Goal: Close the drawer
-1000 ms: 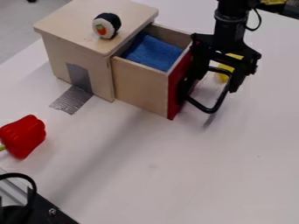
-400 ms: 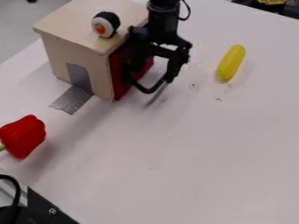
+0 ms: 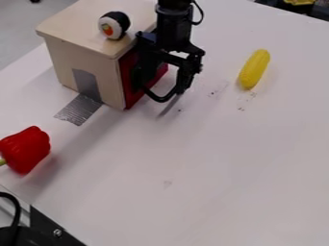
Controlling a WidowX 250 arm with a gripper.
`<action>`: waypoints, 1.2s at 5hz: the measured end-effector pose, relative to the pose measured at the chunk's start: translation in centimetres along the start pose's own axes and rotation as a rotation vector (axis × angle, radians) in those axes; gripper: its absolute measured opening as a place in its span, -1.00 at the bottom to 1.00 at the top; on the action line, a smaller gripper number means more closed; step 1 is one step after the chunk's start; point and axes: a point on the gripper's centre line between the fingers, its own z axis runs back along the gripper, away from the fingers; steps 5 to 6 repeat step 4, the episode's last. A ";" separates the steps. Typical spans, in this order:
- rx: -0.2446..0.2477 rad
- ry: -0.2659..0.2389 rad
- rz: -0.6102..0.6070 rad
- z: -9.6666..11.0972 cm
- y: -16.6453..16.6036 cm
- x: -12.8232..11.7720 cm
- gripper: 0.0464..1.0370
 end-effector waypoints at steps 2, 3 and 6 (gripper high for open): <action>-0.060 -0.188 -0.048 6.5 -2.9 -1.0 0.92; -0.066 -0.176 -0.055 6.2 -4.3 -1.2 0.92; -0.046 -0.162 -0.042 6.2 -3.9 -1.5 0.92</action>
